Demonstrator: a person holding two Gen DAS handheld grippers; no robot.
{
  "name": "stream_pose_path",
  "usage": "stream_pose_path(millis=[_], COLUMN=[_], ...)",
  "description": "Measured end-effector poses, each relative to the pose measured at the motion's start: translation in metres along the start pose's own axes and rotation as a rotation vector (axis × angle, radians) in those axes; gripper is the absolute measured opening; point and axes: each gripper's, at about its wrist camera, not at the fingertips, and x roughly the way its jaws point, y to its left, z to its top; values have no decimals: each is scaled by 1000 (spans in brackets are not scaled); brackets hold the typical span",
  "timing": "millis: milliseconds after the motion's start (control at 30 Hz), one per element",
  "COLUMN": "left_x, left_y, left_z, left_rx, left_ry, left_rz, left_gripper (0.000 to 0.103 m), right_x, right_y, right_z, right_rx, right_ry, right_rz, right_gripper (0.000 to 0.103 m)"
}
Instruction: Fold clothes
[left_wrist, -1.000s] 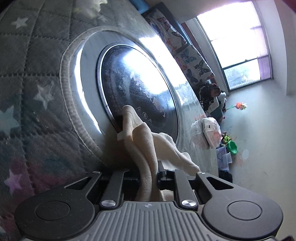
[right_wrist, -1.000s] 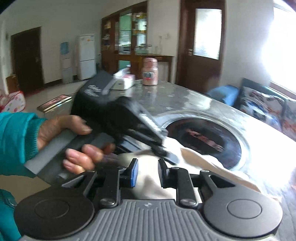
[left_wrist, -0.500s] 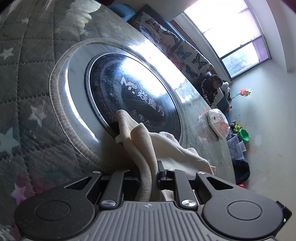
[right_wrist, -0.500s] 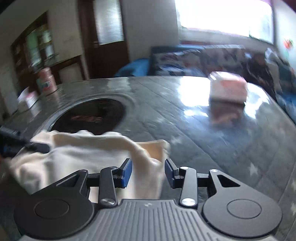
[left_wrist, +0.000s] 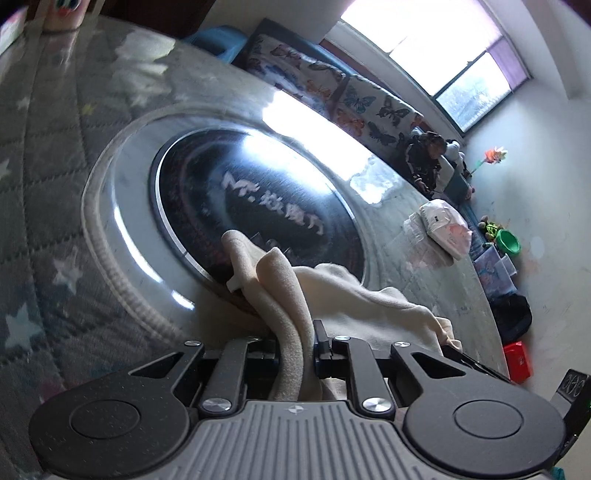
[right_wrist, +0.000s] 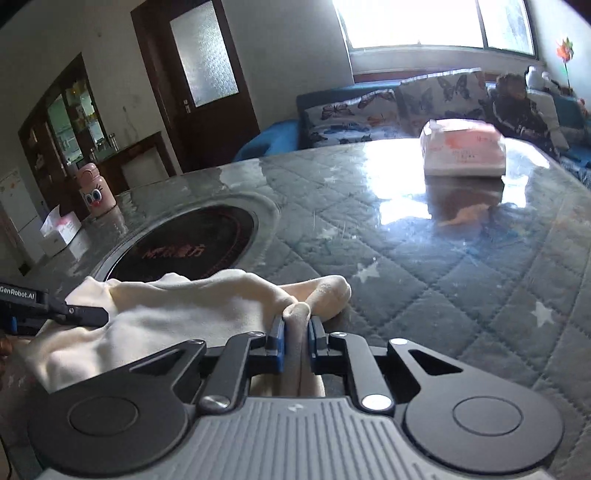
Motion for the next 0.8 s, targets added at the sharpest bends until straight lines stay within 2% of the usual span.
stream_pose_path(millis=[233,533,800], left_x=[3,35,78], left_y=[-37,-112,-177], left_z=[14,28,30], left_rx=[93,182,252], left_ry=[-9,15,64], left_rz=[-64,-184,-240], left_gripper=[15,14,15], right_x=[-41,-92,-114], right_y=[-3,-37,-83], right_z=[15,42,60], right_rx=[-19,-54,-33], right_ry=[-101,-184,-204], right_rz=[-28,-191,-331], right_gripper=[10,10,10])
